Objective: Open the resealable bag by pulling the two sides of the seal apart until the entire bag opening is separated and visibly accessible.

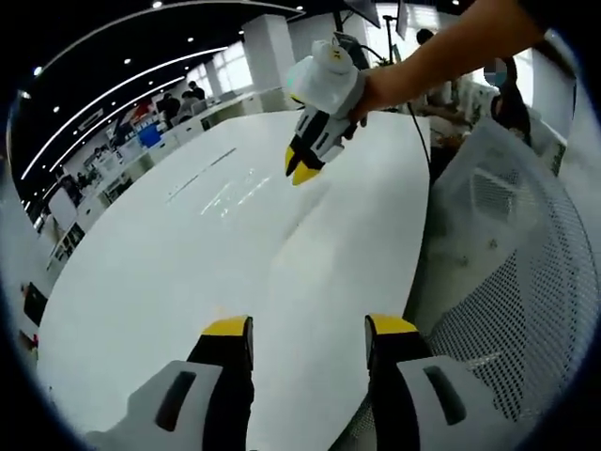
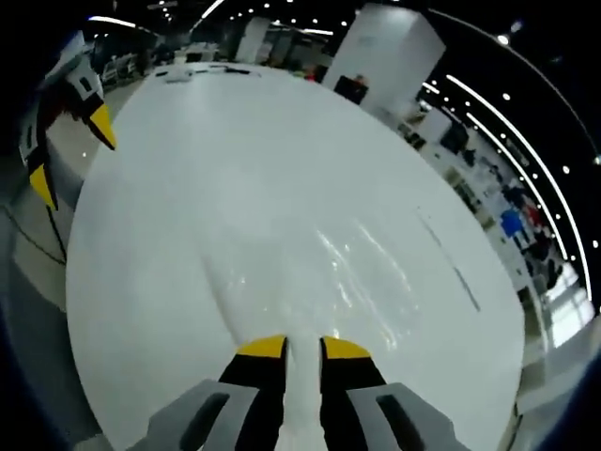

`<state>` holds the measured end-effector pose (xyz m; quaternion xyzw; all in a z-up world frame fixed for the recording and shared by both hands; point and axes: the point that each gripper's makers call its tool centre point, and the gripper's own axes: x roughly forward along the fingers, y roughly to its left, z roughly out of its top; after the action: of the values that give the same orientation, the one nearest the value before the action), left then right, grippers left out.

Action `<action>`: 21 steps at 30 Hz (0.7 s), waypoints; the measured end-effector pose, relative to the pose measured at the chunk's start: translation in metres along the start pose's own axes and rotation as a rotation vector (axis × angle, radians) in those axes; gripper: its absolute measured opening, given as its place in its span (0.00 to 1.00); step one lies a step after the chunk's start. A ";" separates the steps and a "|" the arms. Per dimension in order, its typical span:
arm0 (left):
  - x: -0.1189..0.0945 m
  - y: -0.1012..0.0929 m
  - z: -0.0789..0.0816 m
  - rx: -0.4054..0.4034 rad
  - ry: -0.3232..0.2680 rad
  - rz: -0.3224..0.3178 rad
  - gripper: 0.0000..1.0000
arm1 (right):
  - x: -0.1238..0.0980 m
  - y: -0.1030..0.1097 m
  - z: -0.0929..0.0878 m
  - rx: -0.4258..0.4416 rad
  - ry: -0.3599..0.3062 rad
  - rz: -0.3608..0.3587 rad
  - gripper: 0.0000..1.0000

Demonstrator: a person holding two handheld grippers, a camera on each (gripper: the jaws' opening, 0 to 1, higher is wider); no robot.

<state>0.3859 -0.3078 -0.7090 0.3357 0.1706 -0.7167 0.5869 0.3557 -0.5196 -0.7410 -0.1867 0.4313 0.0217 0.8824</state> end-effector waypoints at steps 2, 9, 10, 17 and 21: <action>0.001 -0.002 0.001 0.001 -0.004 -0.005 0.46 | -0.003 0.002 0.000 0.009 -0.013 0.006 0.12; 0.003 -0.005 0.001 -0.028 -0.021 -0.005 0.47 | -0.021 0.015 0.004 0.107 -0.073 0.033 0.32; 0.003 -0.005 0.001 -0.033 -0.020 -0.004 0.47 | -0.022 0.014 0.005 0.105 -0.082 0.027 0.34; 0.004 -0.001 0.004 -0.037 -0.026 0.008 0.51 | -0.046 0.014 0.005 0.203 -0.155 -0.006 0.48; 0.006 0.001 0.002 -0.059 -0.021 0.011 0.54 | -0.057 0.019 0.002 0.244 -0.180 -0.011 0.59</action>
<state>0.3859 -0.3136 -0.7109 0.3118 0.1838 -0.7116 0.6022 0.3180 -0.4946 -0.7018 -0.0777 0.3486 -0.0192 0.9339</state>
